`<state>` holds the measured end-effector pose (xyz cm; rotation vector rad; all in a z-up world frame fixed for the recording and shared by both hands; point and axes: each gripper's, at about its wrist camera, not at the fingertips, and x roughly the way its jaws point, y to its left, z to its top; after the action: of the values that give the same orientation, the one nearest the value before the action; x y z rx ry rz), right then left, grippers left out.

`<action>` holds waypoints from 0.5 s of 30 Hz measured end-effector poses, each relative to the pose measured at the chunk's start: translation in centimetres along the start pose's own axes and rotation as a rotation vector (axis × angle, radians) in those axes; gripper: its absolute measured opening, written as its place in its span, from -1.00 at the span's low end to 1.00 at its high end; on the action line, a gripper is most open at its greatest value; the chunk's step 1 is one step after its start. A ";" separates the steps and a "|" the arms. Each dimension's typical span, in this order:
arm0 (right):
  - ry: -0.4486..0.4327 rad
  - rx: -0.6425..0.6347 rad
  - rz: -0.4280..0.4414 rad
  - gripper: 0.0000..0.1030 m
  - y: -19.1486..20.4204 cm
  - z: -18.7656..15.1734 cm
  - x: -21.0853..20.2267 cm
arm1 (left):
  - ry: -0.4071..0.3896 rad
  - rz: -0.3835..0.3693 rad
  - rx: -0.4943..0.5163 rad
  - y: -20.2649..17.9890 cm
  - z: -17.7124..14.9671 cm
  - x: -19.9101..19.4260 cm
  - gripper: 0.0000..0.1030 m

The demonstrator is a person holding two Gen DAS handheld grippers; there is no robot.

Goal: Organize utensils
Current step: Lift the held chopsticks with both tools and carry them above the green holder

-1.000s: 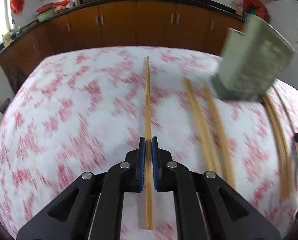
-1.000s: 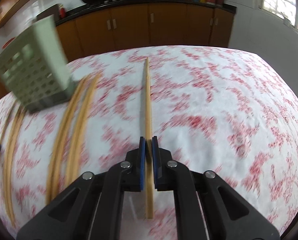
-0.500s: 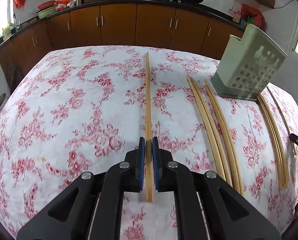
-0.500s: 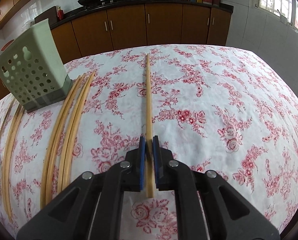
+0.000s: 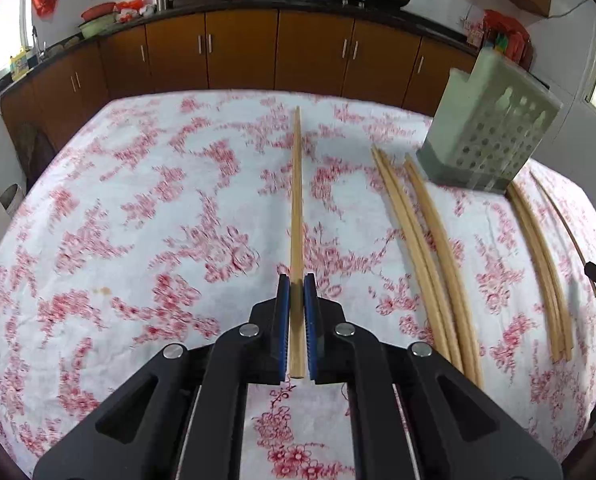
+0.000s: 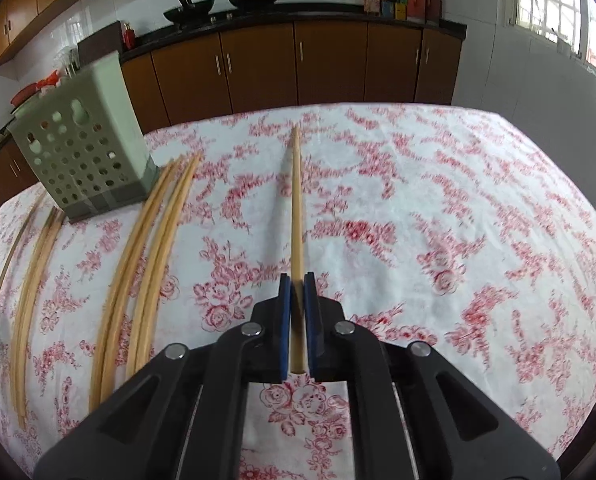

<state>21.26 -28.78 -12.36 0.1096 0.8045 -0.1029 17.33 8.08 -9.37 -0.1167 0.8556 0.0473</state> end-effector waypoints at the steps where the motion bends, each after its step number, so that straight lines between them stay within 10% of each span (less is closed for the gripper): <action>1: -0.016 -0.001 0.001 -0.85 -0.1 0.2 -0.5 | -0.018 -0.005 -0.004 0.0 0.4 -0.6 -0.86; 15: -0.308 0.025 0.027 -0.85 -1.6 4.8 -9.1 | -0.338 -0.054 -0.067 0.7 5.8 -10.6 -0.86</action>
<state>18.20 -30.58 -2.58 0.1245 0.4938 -0.1011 14.73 9.52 2.33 -0.1883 0.5131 0.0438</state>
